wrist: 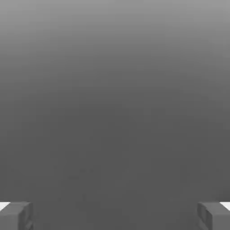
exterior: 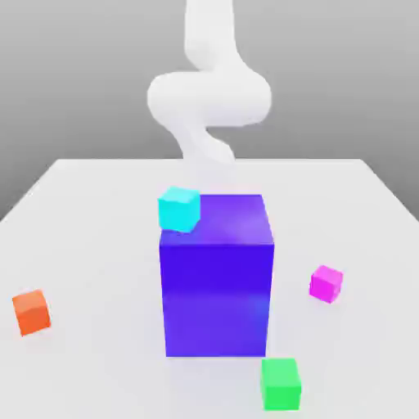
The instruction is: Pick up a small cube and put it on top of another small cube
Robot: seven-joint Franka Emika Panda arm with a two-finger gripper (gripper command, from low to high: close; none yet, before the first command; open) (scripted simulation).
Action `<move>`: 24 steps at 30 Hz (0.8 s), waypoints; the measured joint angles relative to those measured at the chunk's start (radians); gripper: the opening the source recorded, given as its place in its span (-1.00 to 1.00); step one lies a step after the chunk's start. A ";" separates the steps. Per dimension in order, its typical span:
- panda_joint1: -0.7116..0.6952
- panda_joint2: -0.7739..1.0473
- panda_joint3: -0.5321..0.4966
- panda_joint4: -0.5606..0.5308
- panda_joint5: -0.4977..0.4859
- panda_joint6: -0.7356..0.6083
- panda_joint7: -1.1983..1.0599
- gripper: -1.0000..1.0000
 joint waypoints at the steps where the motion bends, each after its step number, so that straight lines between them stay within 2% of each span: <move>1: 0.028 0.021 -0.005 -0.020 0.000 0.018 -0.049 0.00; 24: 0.609 0.473 -0.076 -0.448 -0.008 0.399 -1.079 0.00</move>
